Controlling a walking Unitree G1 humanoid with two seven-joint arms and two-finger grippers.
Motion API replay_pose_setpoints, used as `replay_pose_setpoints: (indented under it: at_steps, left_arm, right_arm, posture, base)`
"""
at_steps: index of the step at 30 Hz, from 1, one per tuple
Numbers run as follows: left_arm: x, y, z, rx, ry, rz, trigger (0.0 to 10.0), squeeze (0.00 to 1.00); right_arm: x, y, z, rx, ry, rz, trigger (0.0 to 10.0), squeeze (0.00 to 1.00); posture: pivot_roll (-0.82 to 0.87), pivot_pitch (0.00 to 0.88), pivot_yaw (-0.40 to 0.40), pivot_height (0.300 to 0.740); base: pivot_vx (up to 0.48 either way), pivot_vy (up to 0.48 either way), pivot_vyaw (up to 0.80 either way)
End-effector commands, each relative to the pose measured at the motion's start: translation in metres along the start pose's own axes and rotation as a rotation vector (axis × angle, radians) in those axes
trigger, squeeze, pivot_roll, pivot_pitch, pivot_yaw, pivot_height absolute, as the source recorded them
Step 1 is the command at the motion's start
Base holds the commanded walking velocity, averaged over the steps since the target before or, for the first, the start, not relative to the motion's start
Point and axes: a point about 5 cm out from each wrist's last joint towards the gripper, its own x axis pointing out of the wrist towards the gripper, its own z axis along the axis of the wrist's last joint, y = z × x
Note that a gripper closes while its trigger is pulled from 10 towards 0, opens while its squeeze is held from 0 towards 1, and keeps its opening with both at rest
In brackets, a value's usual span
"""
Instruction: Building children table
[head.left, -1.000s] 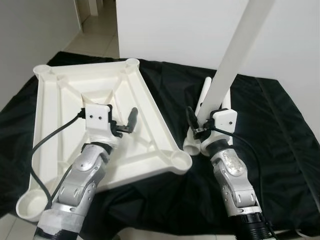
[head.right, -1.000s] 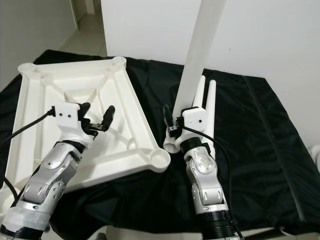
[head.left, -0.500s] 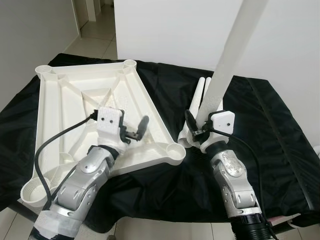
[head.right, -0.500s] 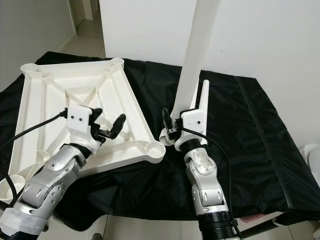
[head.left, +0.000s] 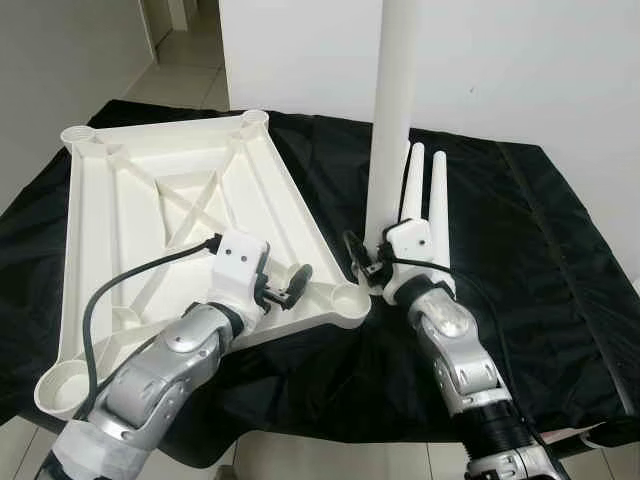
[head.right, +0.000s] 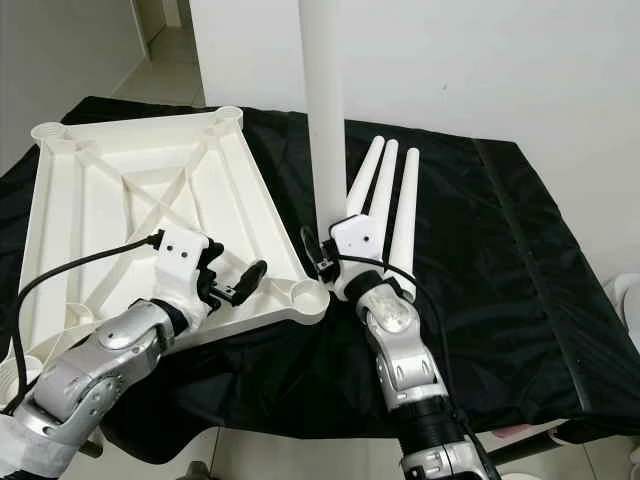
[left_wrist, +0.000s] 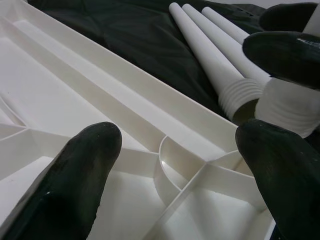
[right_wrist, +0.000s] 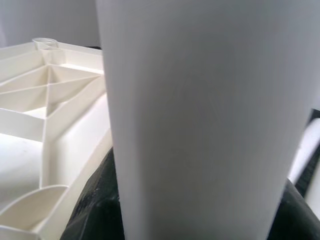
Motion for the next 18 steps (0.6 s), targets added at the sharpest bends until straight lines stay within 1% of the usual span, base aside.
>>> replay_pose_setpoints:
  at_steps: [1,4,5,8,10,12,15,17,18]
  left_arm:
    - [-0.004,-0.013,0.004,0.011,0.003,-0.316,10.0,0.00]
    - [-0.005,-0.012,0.005,0.013,0.005,-0.312,10.0,0.00]
    - [-0.006,-0.011,0.006,0.005,0.006,-0.302,10.0,0.00]
    - [-0.009,-0.013,0.007,-0.002,0.012,-0.307,10.0,0.00]
    - [-0.011,-0.015,0.006,-0.002,0.018,-0.322,10.0,0.00]
    - [-0.011,-0.015,0.006,-0.003,0.022,-0.331,10.0,0.00]
    - [-0.014,-0.019,0.003,0.016,0.045,-0.360,10.0,0.00]
    - [-0.016,-0.022,-0.002,0.062,0.082,-0.383,10.0,0.00]
    - [-0.016,-0.022,-0.004,0.068,0.094,-0.384,10.0,0.00]
  right_arm:
    - [0.004,0.002,0.004,0.007,-0.030,0.021,10.0,0.00]
    - [0.005,0.003,0.006,0.006,-0.037,0.032,10.0,0.00]
    - [0.008,0.005,0.008,0.010,-0.055,0.046,10.0,0.00]
    - [0.011,0.010,0.020,0.059,-0.132,0.073,10.0,0.00]
    - [0.011,0.011,0.024,0.095,-0.166,0.077,10.0,0.00]
    - [0.011,0.011,0.026,0.109,-0.177,0.080,10.0,0.00]
    - [0.012,0.012,0.024,0.122,-0.174,0.094,10.0,0.00]
    - [0.009,0.014,0.014,0.133,-0.126,0.112,10.0,0.00]
    - [0.007,0.015,0.010,0.125,-0.105,0.117,10.0,0.00]
  posture:
    - [0.09,0.093,-0.037,0.740]
    - [0.09,0.093,-0.037,0.740]
    - [0.10,0.093,-0.040,0.740]
    - [0.10,0.094,-0.049,0.740]
    - [0.10,0.095,-0.052,0.740]
    - [0.10,0.095,-0.052,0.740]
    - [0.10,0.096,-0.055,0.740]
    - [0.11,0.096,-0.058,0.740]
    - [0.11,0.096,-0.060,0.740]
  base:
    - [0.000,0.000,0.00]
    - [0.000,0.000,0.00]
    - [0.000,0.000,0.00]
    - [0.000,0.000,0.00]
    - [0.000,0.000,0.00]
    - [0.000,0.000,0.00]
    - [0.000,0.000,0.00]
    - [0.000,0.000,0.00]
    - [0.000,0.000,0.00]
